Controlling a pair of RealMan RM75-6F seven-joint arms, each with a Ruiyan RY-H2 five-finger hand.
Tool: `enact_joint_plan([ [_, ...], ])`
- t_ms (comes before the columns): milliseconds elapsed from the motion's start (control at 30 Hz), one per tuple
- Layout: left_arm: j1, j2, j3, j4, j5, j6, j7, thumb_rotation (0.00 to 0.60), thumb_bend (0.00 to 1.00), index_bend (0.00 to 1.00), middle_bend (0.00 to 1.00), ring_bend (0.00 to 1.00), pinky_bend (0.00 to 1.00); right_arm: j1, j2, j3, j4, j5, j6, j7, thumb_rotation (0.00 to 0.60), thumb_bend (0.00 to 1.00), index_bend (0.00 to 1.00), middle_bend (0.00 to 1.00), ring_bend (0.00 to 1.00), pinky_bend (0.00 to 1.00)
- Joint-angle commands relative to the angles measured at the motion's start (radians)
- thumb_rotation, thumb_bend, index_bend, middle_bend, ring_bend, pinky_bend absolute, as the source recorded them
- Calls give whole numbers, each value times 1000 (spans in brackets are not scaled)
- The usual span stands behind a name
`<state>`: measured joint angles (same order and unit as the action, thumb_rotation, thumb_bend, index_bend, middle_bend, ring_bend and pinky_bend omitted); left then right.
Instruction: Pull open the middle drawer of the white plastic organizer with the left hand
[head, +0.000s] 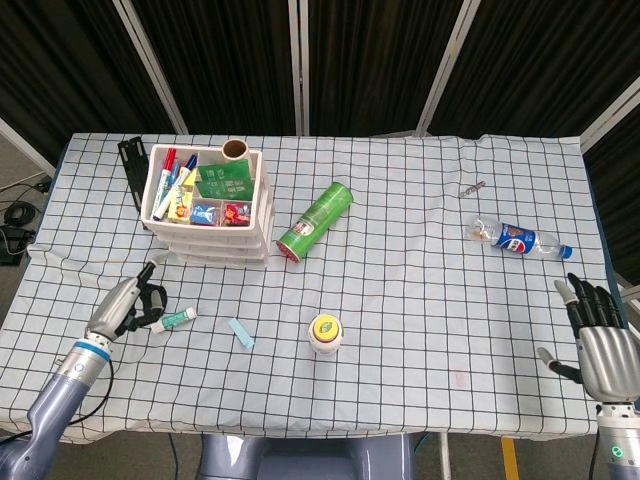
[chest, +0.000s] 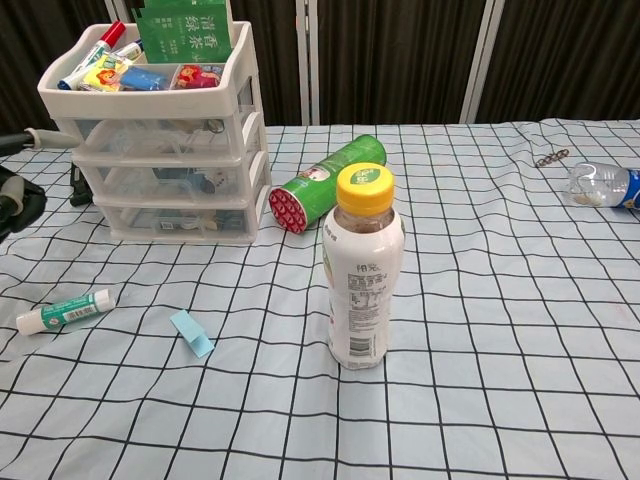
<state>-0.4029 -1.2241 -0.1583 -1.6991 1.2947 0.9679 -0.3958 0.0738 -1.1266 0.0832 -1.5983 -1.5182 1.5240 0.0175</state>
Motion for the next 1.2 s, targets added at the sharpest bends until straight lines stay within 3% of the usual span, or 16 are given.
enact_joint_plan([
  [33,-40,-22,-18,14,-48,-60,-8,600,881,0,695,704,641,1,1,0,1,2,-4,3,600,83,0,0,0,0],
  [267,-90,-38,-38,36,-87,-127,-26,600,881,0,695,704,641,3,-1,0,3,2,-7,5,600,83,0,0,0,0],
  [1200,-196,-112,-67,78,-205,-204,32,600,881,0,695,704,641,7,-1,1,10,7,-17,23,600,84,0,0,0,0],
])
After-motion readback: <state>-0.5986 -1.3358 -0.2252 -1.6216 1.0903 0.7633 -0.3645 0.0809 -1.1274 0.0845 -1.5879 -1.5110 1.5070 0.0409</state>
